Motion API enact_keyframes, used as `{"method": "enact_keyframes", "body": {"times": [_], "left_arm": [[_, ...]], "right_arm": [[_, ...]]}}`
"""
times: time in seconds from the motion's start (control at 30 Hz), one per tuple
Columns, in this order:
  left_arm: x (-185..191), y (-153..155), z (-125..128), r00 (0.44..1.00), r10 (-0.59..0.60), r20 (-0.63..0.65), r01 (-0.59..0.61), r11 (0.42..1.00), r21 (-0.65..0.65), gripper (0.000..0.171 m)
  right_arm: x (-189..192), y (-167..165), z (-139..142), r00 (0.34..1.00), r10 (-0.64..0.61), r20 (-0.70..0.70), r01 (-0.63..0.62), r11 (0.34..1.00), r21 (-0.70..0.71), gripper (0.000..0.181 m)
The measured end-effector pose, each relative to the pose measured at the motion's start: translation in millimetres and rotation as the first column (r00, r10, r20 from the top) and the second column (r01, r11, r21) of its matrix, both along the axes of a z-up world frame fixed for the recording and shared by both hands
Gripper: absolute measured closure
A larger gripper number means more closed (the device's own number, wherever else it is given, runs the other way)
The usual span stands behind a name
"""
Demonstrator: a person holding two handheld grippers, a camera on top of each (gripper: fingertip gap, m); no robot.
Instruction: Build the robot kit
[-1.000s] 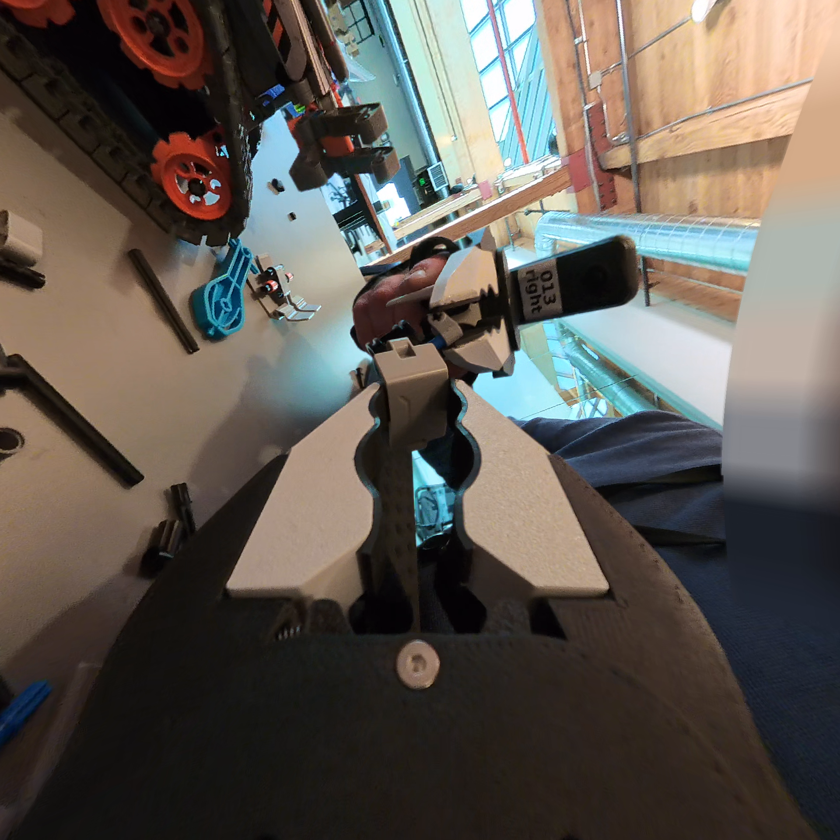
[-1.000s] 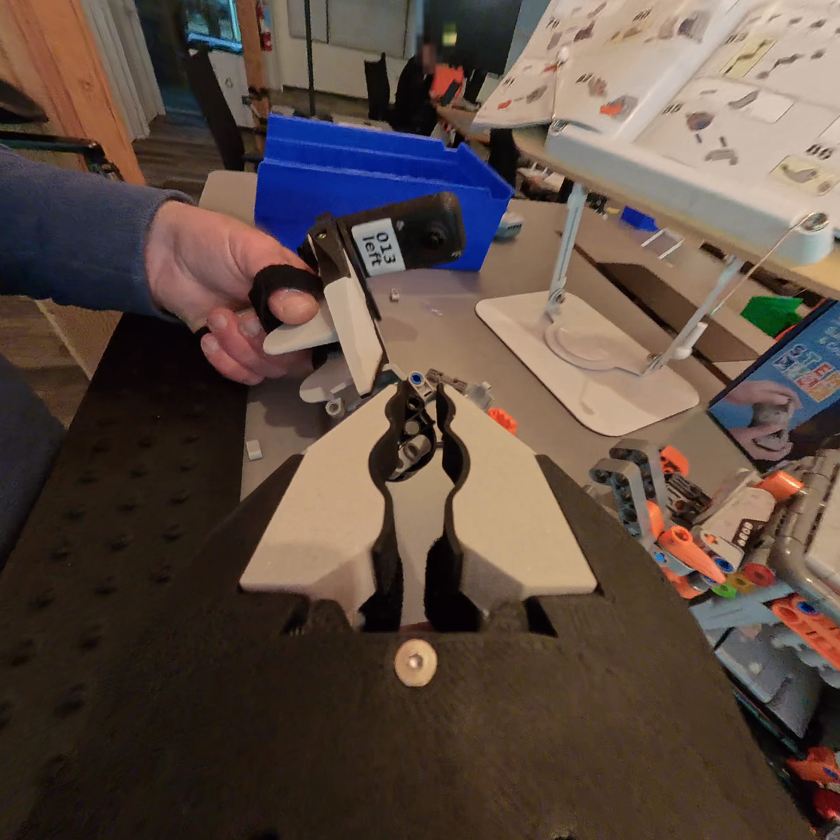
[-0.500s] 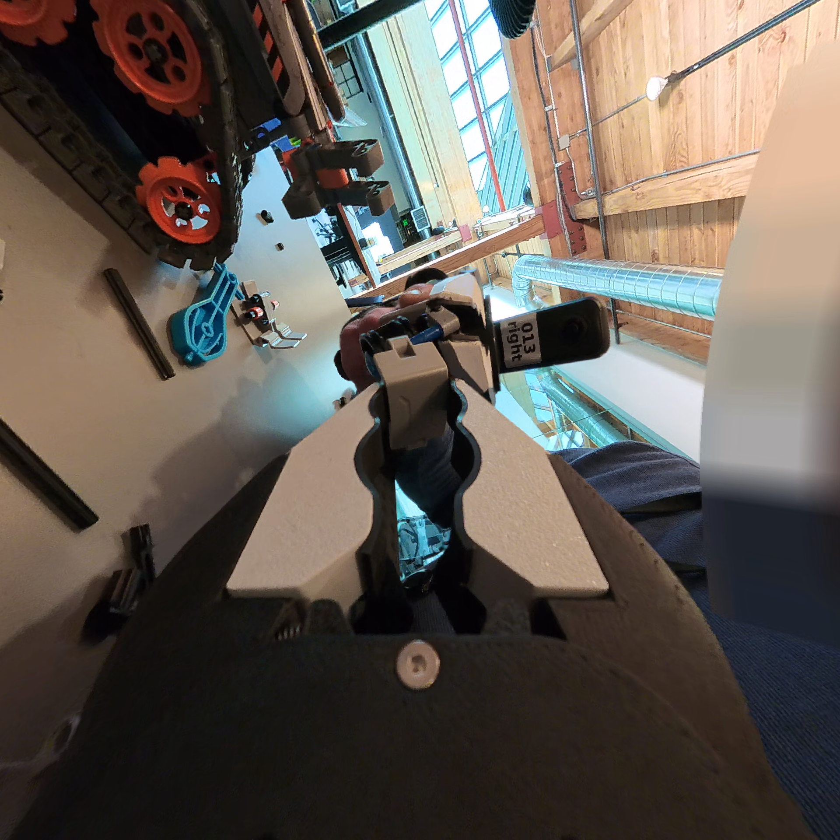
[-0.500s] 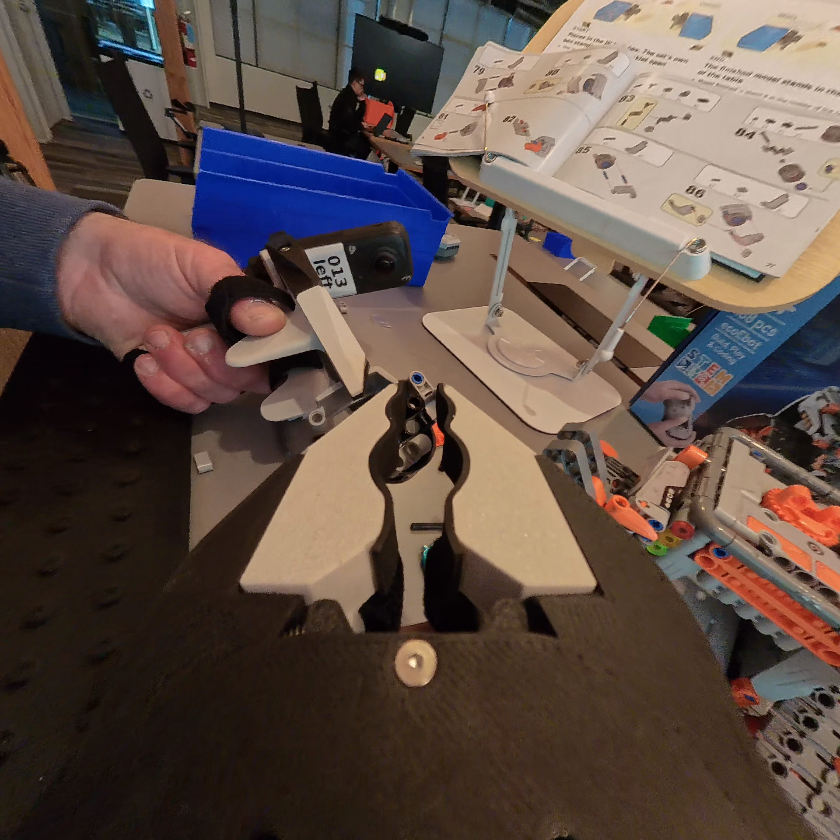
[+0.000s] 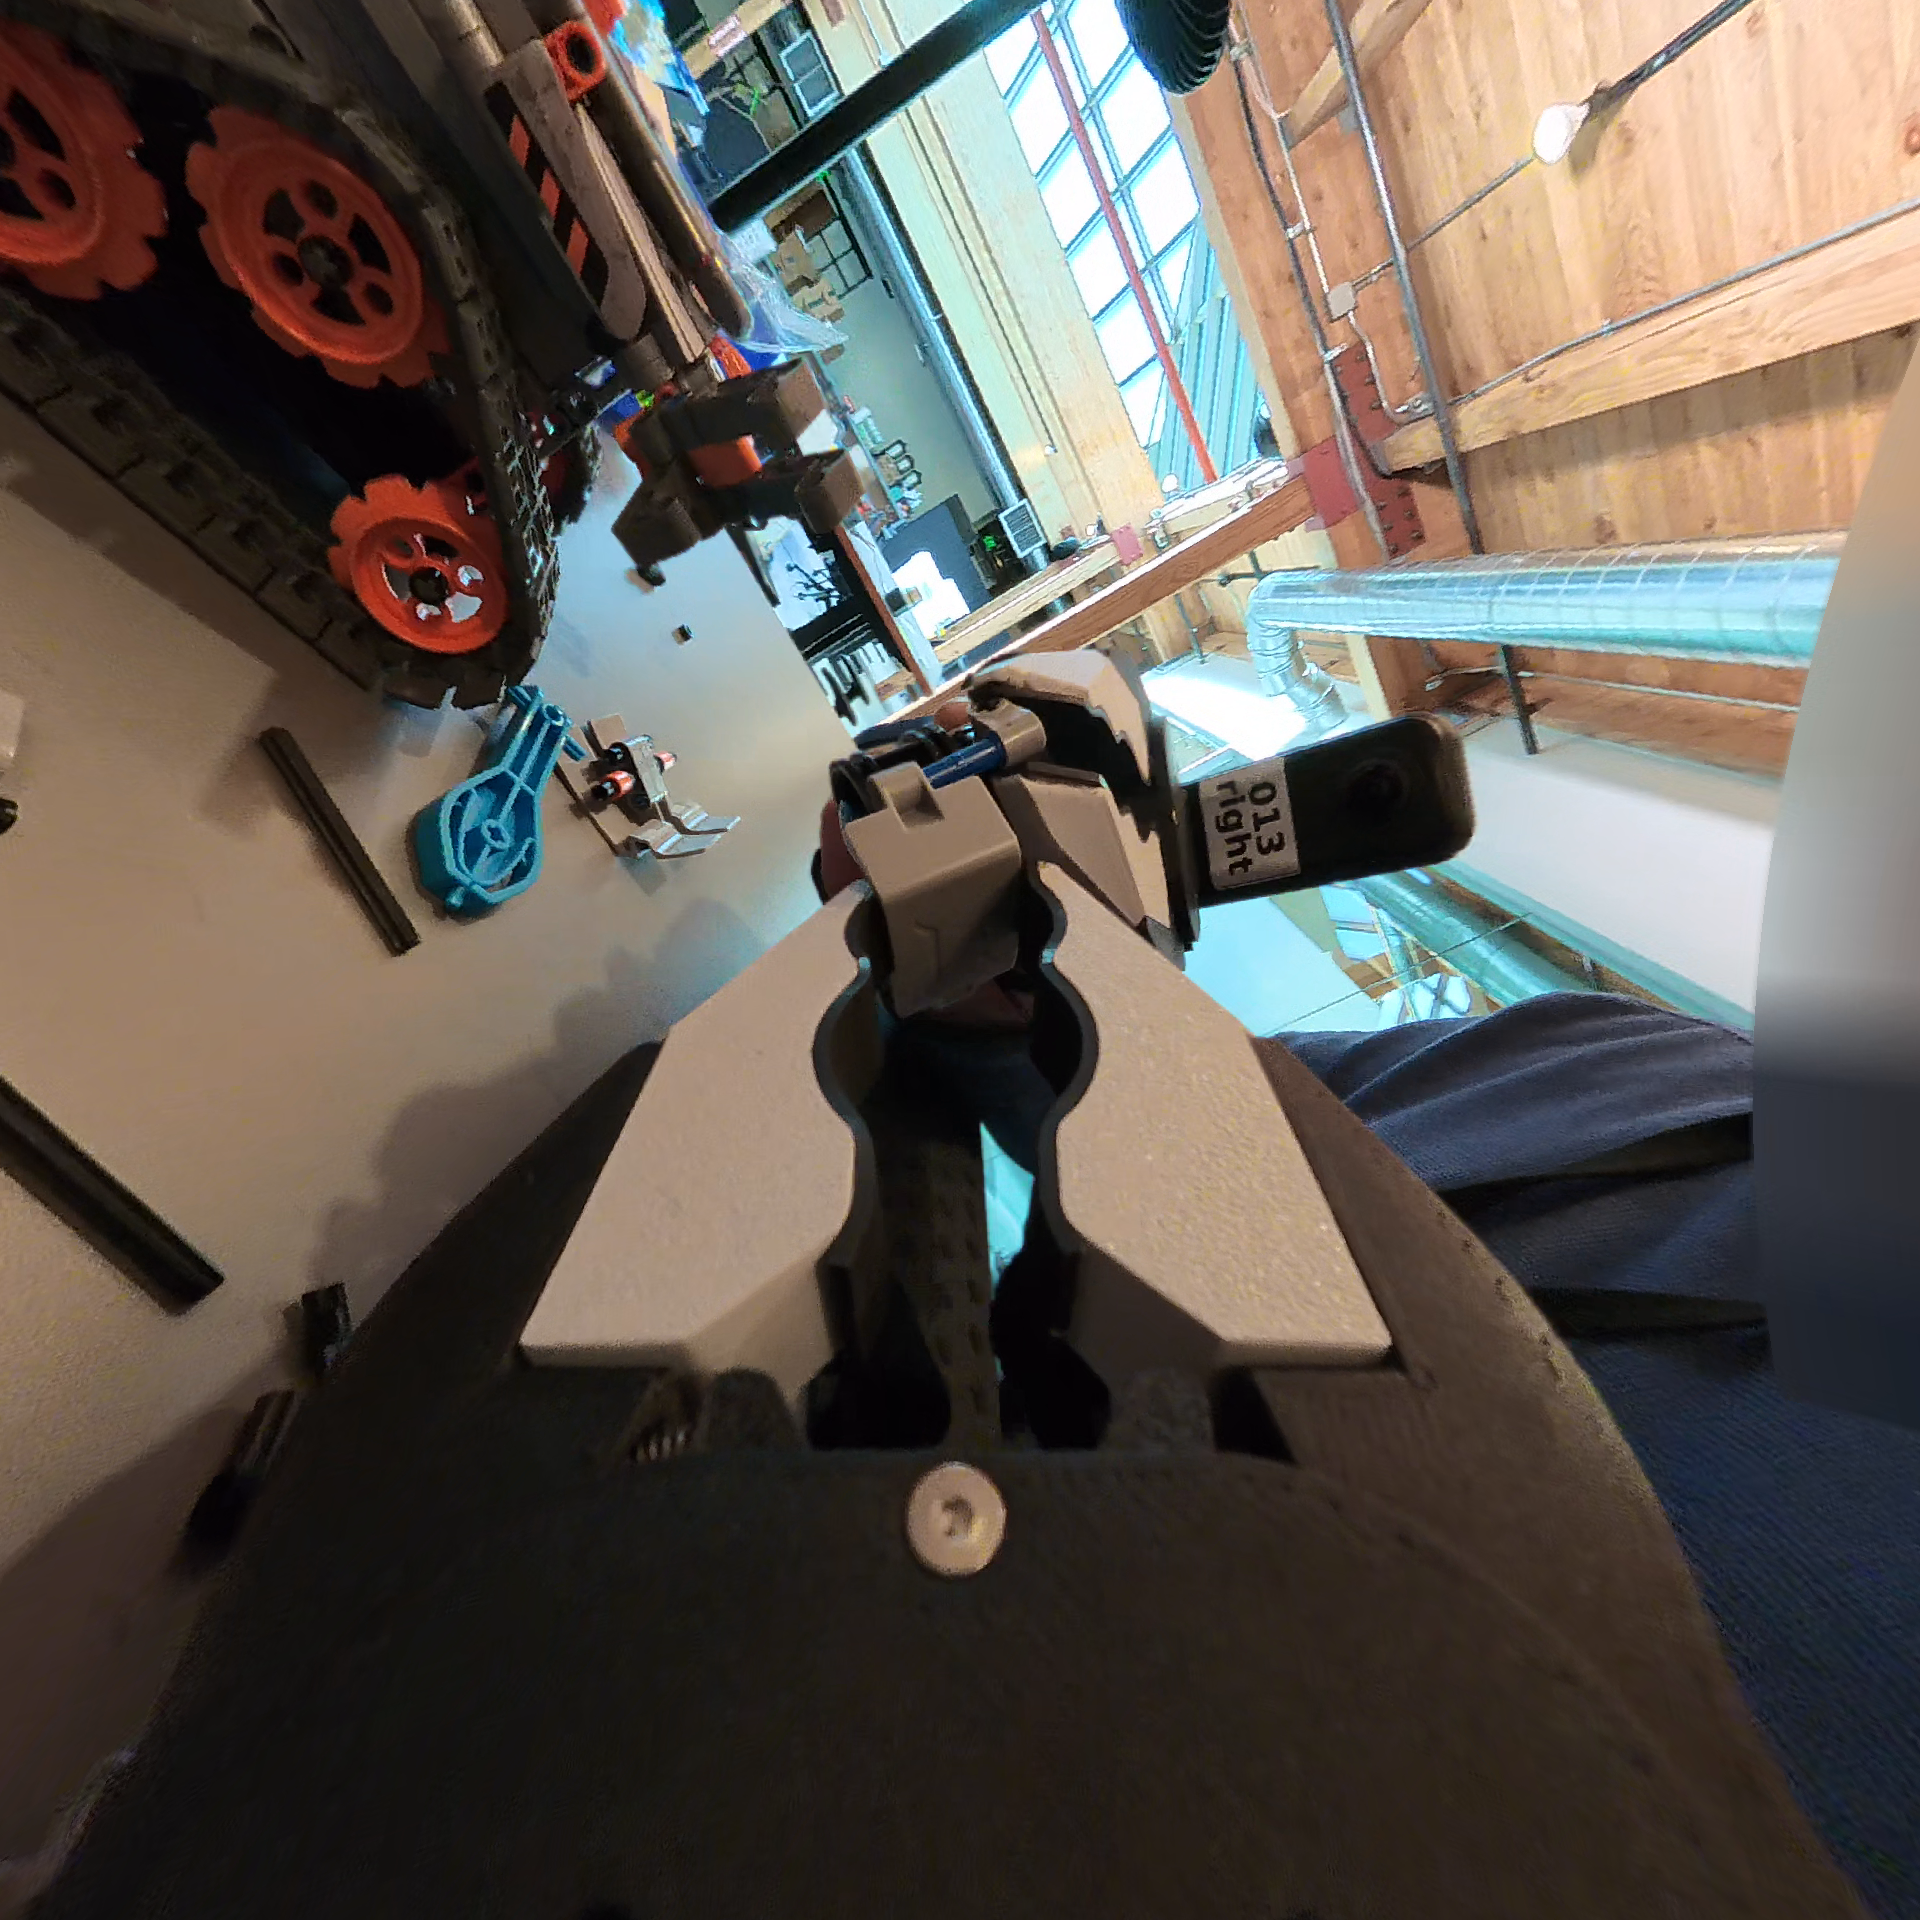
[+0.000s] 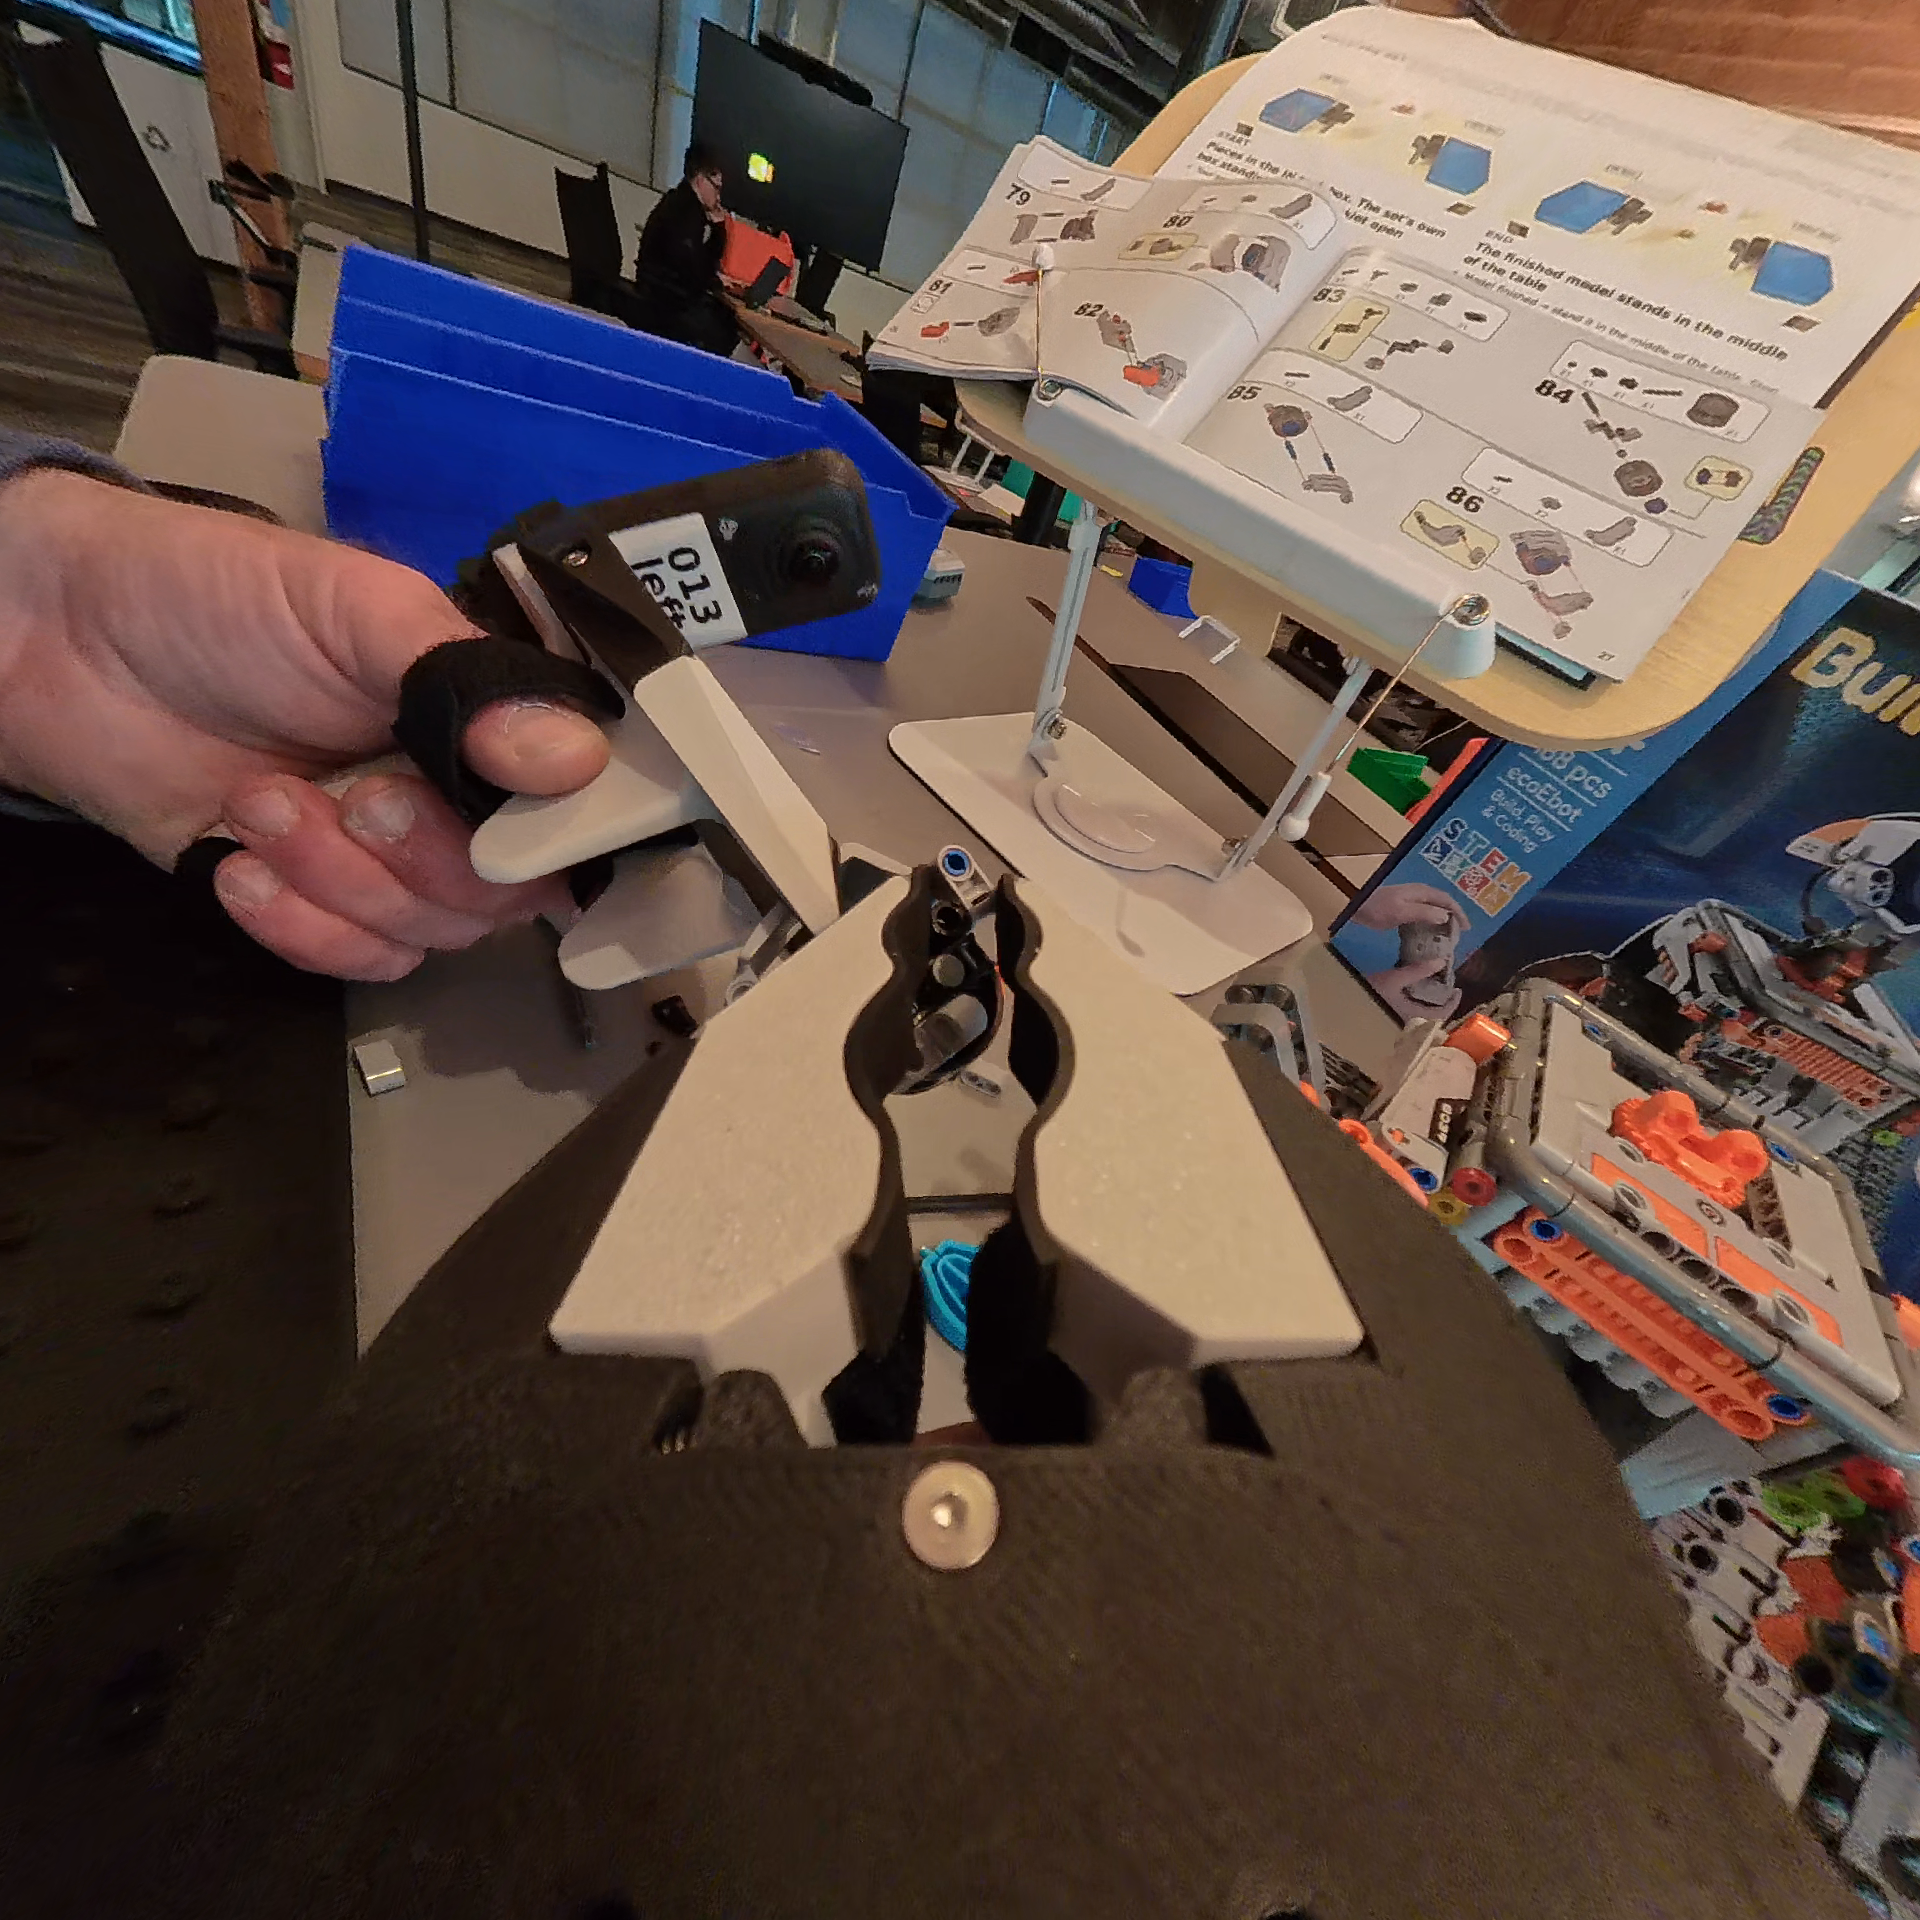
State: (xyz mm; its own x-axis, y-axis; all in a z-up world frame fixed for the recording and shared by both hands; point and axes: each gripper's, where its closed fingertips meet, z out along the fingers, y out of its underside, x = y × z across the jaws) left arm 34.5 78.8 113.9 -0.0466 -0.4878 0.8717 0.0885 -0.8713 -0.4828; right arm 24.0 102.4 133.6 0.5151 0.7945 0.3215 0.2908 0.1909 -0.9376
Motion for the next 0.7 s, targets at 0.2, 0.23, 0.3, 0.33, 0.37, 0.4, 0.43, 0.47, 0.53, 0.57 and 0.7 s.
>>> {"method": "enact_keyframes", "body": {"times": [0.2,0.23,0.3,0.33,0.37,0.4,0.43,0.47,0.53,0.57,0.7], "left_arm": [[2,-2,2,1.000,0.014,-0.024,-0.012,0.998,0.067,0.151],[2,-3,3,1.000,0.012,-0.023,-0.010,0.997,0.077,0.151],[3,-4,3,1.000,0.008,-0.024,-0.006,0.997,0.082,0.152],[3,-4,3,1.000,0.007,-0.016,-0.006,0.997,0.082,0.152],[3,-5,5,1.000,0.006,-0.010,-0.005,0.996,0.084,0.152],[4,-5,3,1.000,0.012,-0.024,-0.009,0.995,0.099,0.152],[4,-5,4,1.000,0.012,-0.024,-0.009,0.994,0.109,0.152],[4,-5,5,1.000,0.006,-0.015,-0.004,0.994,0.111,0.152],[5,-6,4,1.000,0.009,-0.028,-0.005,0.991,0.134,0.153],[5,-6,6,1.000,0.001,-0.017,0.001,0.991,0.134,0.153],[6,-9,13,0.998,-0.033,0.053,0.027,0.994,0.108,0.154]], "right_arm": [[0,-2,3,0.999,-0.028,0.022,0.027,0.997,0.066,0.172],[-1,-3,4,0.999,-0.030,0.023,0.028,0.997,0.078,0.171],[-1,-3,4,0.999,-0.038,0.029,0.035,0.995,0.091,0.171],[-2,-4,5,0.998,-0.043,0.035,0.039,0.994,0.107,0.172],[-2,-5,6,0.999,-0.043,0.031,0.039,0.993,0.113,0.172],[-2,-4,6,0.999,-0.040,0.022,0.038,0.995,0.096,0.171],[-1,-3,5,0.999,-0.032,0.005,0.031,0.997,0.068,0.172],[0,-4,6,1.000,-0.027,-0.006,0.027,0.998,0.064,0.171],[0,-4,7,0.999,-0.026,-0.024,0.027,0.999,0.045,0.172],[0,-4,8,0.999,-0.021,-0.036,0.023,0.999,0.039,0.172],[0,-5,12,0.997,-0.009,-0.073,0.012,0.999,0.036,0.172]]}}
